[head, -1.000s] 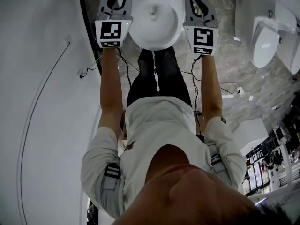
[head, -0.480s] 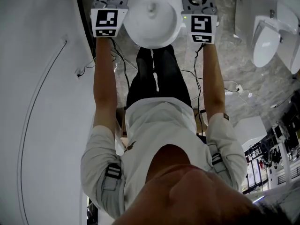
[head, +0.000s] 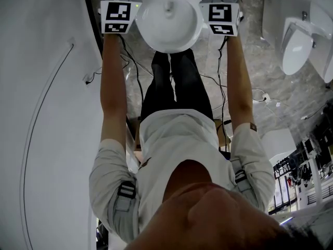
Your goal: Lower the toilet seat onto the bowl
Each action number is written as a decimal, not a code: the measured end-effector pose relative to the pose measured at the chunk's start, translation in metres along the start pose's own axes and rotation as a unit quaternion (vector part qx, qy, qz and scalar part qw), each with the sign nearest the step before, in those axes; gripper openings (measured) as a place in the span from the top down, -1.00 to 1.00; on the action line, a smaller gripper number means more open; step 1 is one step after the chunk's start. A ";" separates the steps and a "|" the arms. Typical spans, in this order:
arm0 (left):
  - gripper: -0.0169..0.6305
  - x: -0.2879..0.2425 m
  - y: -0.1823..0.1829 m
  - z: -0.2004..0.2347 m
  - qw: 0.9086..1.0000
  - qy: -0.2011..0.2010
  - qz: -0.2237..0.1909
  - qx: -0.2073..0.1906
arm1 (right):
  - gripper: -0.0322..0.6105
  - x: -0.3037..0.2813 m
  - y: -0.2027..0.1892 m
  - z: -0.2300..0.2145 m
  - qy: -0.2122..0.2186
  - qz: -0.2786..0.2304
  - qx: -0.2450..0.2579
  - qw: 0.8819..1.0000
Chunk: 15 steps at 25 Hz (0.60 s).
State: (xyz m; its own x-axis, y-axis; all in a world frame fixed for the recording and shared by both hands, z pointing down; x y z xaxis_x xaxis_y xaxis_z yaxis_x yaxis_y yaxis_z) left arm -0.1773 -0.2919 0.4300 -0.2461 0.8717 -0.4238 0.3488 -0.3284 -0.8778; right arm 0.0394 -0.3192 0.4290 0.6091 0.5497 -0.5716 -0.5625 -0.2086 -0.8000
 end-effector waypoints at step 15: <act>0.43 0.007 -0.003 -0.008 1.000 -0.003 0.001 -0.006 | 0.48 0.012 -0.009 0.008 -0.003 -0.024 -0.023 0.999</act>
State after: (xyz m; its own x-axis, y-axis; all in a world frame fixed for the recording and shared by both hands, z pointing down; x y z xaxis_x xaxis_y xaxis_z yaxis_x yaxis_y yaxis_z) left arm -0.1725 -0.2818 0.4315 -0.2515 0.8686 -0.4270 0.3610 -0.3252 -0.8741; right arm 0.0468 -0.3042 0.4309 0.6306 0.5656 -0.5314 -0.5061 -0.2193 -0.8341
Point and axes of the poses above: the fingertips, and each gripper's own axes: x backward along the fingers, z to its left, y out of its top, the point moved 7 cm from there along x, backward along the fingers, and after that the axes turned 10 degrees about y, right-handed, at the moved point
